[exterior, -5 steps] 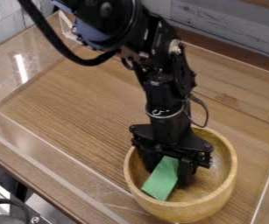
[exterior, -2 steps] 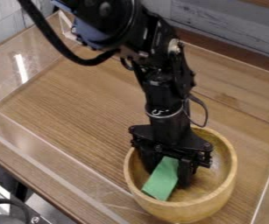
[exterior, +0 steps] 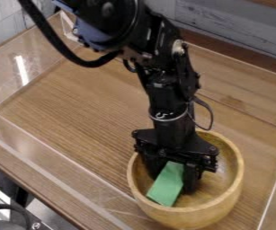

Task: Put the green block in the brown bowl

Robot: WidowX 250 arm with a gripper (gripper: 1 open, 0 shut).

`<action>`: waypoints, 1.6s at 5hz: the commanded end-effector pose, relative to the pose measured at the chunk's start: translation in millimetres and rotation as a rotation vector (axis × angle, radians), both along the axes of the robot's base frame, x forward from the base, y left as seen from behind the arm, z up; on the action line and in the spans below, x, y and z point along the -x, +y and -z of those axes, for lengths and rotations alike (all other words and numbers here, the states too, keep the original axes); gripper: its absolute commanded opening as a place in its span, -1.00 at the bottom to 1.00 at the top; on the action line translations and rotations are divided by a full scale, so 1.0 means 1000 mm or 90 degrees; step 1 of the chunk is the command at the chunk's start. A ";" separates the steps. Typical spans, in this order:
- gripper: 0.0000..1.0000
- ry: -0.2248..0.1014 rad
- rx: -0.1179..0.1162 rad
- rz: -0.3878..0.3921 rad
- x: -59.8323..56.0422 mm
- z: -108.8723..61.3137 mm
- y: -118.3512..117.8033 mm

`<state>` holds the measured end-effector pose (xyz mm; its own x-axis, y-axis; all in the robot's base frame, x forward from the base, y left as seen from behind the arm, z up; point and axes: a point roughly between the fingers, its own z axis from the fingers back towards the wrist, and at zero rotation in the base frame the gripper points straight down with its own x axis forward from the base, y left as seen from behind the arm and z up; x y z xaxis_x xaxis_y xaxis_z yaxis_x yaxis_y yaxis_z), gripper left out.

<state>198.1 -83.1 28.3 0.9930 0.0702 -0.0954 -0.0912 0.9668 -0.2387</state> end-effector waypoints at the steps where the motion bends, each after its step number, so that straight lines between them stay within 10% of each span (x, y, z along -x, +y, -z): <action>1: -1.00 0.018 0.004 -0.004 0.007 -0.001 -0.002; 8: -1.00 0.041 0.014 -0.018 0.011 -0.029 -0.001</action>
<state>183.3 -83.1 47.9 0.9751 0.1110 -0.1921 -0.1564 0.9579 -0.2408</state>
